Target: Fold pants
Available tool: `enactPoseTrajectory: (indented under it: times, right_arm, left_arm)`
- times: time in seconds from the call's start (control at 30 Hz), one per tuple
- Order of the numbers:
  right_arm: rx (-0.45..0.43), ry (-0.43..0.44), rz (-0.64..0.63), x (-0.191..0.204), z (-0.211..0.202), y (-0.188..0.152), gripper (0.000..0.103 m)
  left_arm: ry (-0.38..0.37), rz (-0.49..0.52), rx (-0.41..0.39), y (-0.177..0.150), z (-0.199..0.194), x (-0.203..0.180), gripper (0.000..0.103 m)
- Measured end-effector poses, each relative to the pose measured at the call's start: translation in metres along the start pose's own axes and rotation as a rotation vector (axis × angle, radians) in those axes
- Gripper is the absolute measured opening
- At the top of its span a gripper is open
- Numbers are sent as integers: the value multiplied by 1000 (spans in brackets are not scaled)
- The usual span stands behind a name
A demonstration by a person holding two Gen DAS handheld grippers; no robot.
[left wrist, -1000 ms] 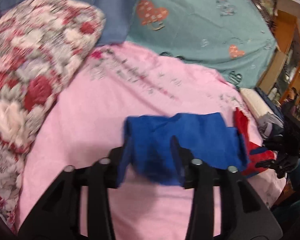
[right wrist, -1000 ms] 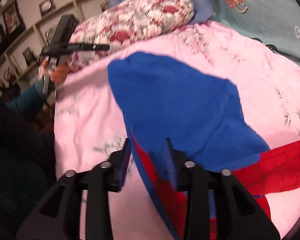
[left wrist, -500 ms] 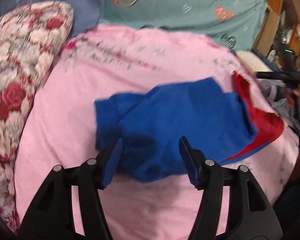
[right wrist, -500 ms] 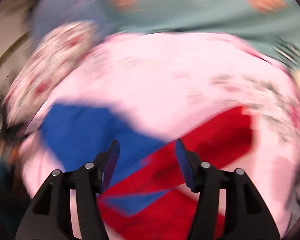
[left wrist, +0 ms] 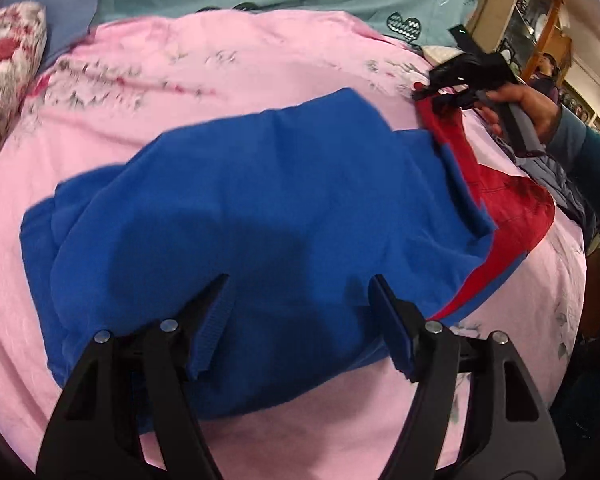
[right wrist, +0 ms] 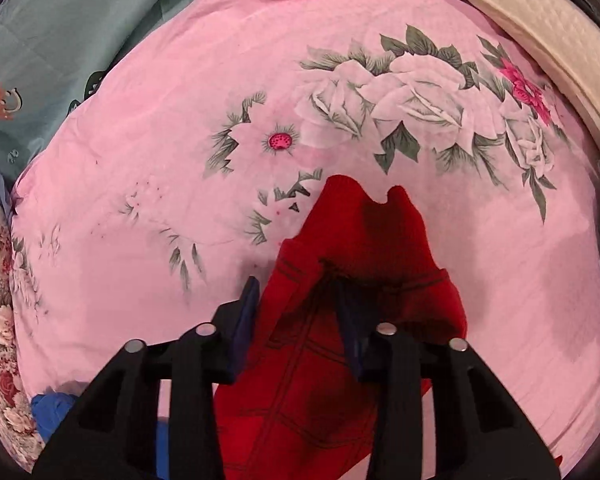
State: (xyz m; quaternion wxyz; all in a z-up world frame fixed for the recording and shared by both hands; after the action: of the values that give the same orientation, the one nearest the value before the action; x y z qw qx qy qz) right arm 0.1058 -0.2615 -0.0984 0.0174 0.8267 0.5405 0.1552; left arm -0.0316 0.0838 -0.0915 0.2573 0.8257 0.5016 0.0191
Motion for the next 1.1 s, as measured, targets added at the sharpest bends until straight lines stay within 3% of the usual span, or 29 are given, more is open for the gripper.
enactPoseTrajectory:
  times: [0.03, 0.07, 0.13, 0.23, 0.37, 0.43, 0.53, 0.6, 0.67, 0.77, 0.87, 0.93, 1.0, 1.1]
  right_arm:
    - [1, 25, -19, -2, -2, -3, 12]
    - [-4, 52, -25, -7, -7, -7, 3]
    - [-57, 123, -37, -24, -31, -15, 3]
    - [-129, 298, -5, -46, -75, -31, 3]
    - [-256, 508, 56, -83, -144, -58, 3]
    - [-299, 570, 89, -108, -169, -79, 3]
    - [-327, 612, 164, -147, -177, -117, 3]
    - [-294, 644, 245, -176, -157, -147, 3]
    - [-264, 614, 299, -195, -133, -169, 3]
    - [-226, 653, 358, -205, -112, -185, 3]
    - [-253, 716, 355, -205, -128, -189, 3]
    - [-269, 719, 321, -200, -139, -192, 3]
    - [-213, 681, 328, -203, -129, -204, 3]
    - [-77, 639, 369, -213, -110, -230, 28]
  left_arm:
    - [-11, -10, 0, -2, -2, 5, 71]
    - [-22, -18, -2, -5, -4, 11, 71]
    - [-47, -32, -7, -10, -10, 18, 70]
    - [-71, -46, -10, -15, -17, 24, 68]
    - [-68, -46, -3, -17, -24, 26, 68]
    - [-63, -55, 0, -18, -27, 29, 68]
    - [-93, -86, 11, -19, -31, 36, 68]
    - [-103, -102, 20, -19, -32, 39, 68]
    - [-94, -102, 34, -17, -31, 39, 68]
    - [-73, -102, 50, -15, -30, 38, 68]
    - [-52, -104, 61, -14, -32, 38, 68]
    - [-39, -111, 59, -17, -34, 41, 68]
    - [-40, -126, 58, -20, -35, 46, 68]
    - [-47, -144, 62, -24, -35, 51, 68]
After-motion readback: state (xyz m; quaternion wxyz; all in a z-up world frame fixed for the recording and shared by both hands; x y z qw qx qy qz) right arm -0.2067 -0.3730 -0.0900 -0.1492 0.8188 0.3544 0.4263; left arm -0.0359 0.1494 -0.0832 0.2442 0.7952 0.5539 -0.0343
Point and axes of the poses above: each gripper's, at about its wrist camera, not at the fingertips, and z roughly the way its jaws point, x to its left, y to its top, the point moved 7 cm from there along z, roughly the way its jaws point, and after that the axes turned 8 degrees about x, right-handed, at the moved point
